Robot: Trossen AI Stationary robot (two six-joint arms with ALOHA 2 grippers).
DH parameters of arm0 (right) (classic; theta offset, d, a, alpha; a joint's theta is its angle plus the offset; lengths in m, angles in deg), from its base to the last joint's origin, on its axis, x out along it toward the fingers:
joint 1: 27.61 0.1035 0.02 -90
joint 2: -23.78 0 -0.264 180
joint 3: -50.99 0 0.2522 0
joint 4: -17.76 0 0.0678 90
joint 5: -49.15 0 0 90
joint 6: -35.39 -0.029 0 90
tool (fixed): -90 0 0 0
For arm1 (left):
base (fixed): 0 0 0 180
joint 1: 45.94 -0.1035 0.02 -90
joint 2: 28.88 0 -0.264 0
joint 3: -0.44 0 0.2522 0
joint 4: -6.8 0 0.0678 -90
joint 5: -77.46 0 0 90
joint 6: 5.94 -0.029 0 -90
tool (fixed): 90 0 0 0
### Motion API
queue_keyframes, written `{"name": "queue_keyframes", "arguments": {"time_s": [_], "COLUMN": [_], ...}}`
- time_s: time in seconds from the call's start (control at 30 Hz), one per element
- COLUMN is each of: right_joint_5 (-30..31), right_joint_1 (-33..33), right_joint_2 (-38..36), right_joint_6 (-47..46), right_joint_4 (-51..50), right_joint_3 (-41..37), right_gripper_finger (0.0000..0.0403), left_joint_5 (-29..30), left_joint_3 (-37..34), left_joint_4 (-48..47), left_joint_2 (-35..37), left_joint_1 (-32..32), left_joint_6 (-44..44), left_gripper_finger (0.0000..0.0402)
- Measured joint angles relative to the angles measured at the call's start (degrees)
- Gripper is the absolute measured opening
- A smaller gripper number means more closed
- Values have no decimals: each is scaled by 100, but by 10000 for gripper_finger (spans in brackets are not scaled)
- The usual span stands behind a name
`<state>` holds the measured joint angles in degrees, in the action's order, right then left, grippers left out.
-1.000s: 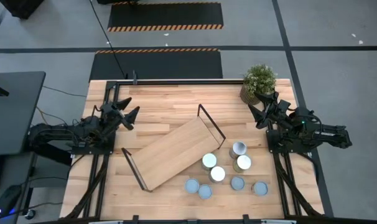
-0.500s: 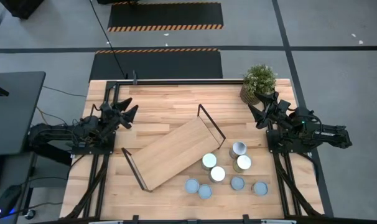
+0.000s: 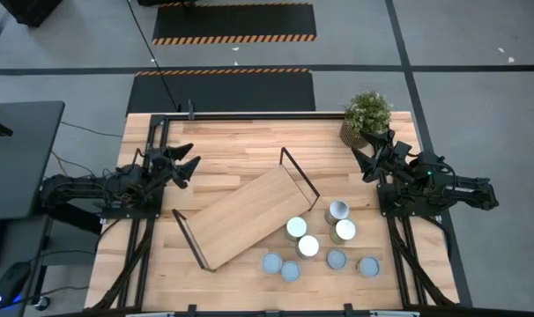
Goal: Pick and place cans onto a shelf
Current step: Put the top left big can on the shelf
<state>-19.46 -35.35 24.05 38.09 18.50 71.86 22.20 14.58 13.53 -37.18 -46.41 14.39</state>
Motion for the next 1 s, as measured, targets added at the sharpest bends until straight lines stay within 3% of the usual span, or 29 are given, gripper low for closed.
{"name": "queue_keyframes", "arguments": {"time_s": [0.1, 0.33, 0.63, 0.8, 1.0], "right_joint_5": [-2, -2, -2, -2, -2], "right_joint_1": [0, 0, 0, 0, 0], "right_joint_2": [-1, 0, -2, -1, 0], "right_joint_6": [1, 1, -13, -76, -153], "right_joint_4": [-1, 0, 0, 2, 338], "right_joint_3": [-2, -2, -2, -1, -2], "right_gripper_finger": [348, 348, 348, 348, 348], "left_joint_5": [-304, -1926, -2904, -3046, -2728], "left_joint_3": [0, 404, 860, 861, 996], "left_joint_4": [-120, -34, -30, 402, 1406], "left_joint_2": [-2, -240, -1449, -2297, -3397], "left_joint_1": [0, -4, 10, 296, 798], "left_joint_6": [196, -92, -446, -402, -302], "left_gripper_finger": [389, 389, 389, 389, 389]}}
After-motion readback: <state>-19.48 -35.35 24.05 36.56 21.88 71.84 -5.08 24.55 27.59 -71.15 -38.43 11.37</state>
